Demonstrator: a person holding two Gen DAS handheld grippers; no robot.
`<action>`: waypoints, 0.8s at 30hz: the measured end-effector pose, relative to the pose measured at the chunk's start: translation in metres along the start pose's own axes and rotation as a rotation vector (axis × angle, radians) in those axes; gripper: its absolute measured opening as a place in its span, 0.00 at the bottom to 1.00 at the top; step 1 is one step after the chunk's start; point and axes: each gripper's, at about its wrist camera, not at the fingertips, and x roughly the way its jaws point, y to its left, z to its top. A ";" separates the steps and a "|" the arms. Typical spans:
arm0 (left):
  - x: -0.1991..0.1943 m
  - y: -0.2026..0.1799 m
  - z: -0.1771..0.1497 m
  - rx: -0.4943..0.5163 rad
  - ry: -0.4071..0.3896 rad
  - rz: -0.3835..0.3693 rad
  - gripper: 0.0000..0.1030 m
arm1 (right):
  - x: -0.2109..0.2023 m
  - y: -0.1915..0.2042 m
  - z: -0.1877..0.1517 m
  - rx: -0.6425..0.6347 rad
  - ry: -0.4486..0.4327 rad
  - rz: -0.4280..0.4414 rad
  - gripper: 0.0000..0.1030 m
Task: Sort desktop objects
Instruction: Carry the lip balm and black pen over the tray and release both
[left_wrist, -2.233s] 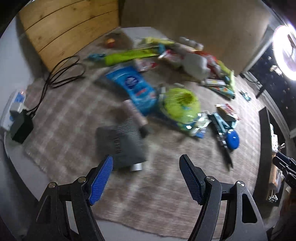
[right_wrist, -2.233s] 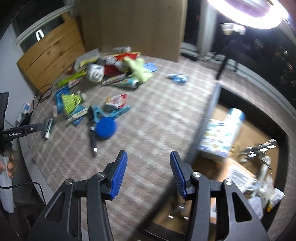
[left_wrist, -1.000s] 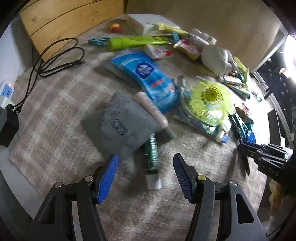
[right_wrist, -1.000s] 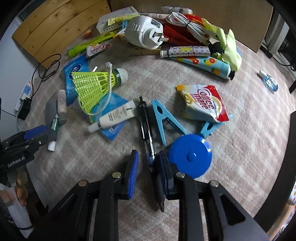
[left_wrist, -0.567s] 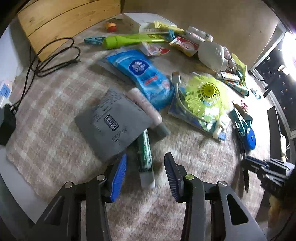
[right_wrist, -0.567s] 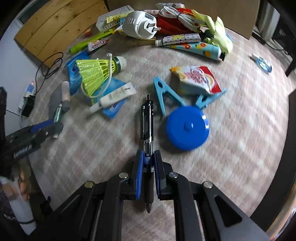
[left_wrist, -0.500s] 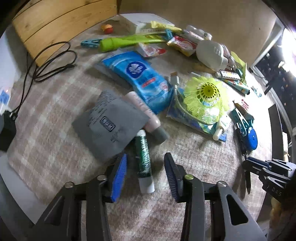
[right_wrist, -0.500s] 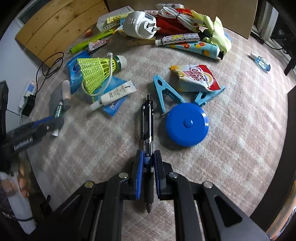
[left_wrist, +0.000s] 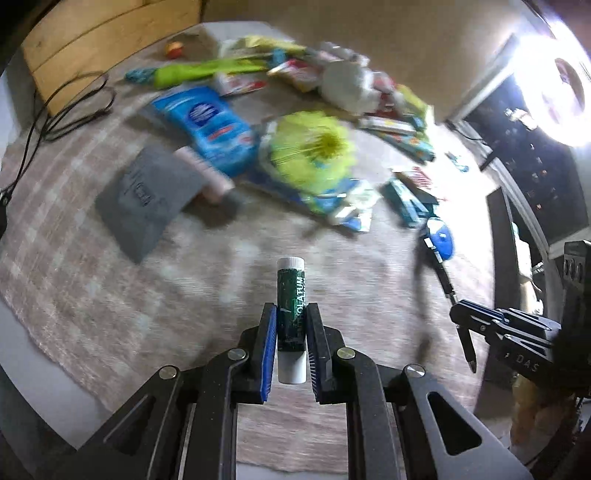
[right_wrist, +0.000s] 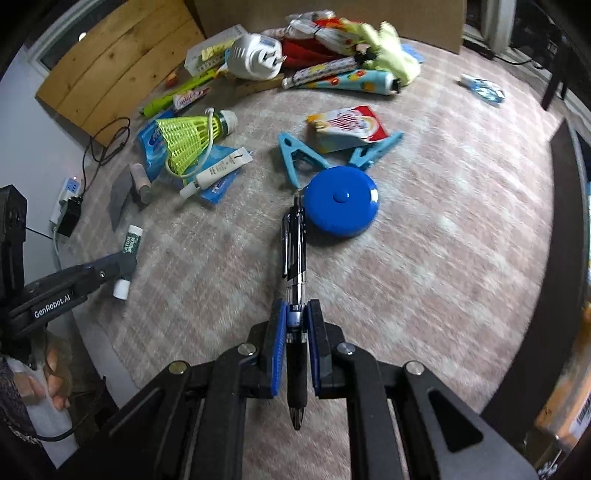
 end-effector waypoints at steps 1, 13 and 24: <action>-0.001 -0.011 0.001 0.017 -0.004 -0.009 0.14 | -0.006 -0.002 -0.003 0.007 -0.010 -0.001 0.11; 0.011 -0.128 0.007 0.209 0.009 -0.103 0.14 | -0.066 -0.066 -0.031 0.113 -0.116 -0.033 0.11; 0.020 -0.221 0.004 0.351 0.038 -0.186 0.14 | -0.138 -0.127 -0.063 0.232 -0.254 -0.074 0.11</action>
